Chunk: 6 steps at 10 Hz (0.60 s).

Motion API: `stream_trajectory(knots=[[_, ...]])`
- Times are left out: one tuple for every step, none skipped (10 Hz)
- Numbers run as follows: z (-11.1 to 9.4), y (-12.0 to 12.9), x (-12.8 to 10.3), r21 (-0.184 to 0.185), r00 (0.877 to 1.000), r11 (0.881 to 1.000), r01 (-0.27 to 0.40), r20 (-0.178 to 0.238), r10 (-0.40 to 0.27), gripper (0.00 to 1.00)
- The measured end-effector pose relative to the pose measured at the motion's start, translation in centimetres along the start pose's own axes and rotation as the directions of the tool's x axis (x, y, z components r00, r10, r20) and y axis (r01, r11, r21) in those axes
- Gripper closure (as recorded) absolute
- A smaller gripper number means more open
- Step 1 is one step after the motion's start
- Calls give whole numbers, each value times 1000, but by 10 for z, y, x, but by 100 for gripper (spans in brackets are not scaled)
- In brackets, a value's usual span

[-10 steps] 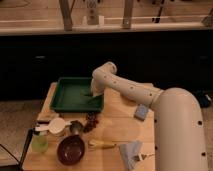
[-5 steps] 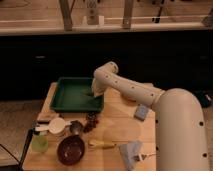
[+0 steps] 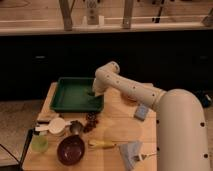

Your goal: Place pepper in tray

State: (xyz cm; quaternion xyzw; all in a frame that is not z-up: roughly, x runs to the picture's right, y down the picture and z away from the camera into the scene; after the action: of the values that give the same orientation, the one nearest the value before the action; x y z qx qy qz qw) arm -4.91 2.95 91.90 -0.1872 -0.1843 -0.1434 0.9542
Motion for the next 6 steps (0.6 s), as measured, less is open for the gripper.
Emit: stream_trajectory(knots=[[0, 0, 1, 0, 1000, 1000, -3, 1, 3, 83], [0, 0, 1, -1, 1000, 1000, -5, 1, 5, 83], [0, 0, 2, -1, 1000, 1000, -7, 2, 7, 83], [0, 0, 2, -1, 1000, 1000, -8, 2, 8, 83], [0, 0, 2, -1, 1000, 1000, -9, 2, 9, 83], [-1, 0, 2, -1, 1000, 1000, -10, 2, 10, 83]])
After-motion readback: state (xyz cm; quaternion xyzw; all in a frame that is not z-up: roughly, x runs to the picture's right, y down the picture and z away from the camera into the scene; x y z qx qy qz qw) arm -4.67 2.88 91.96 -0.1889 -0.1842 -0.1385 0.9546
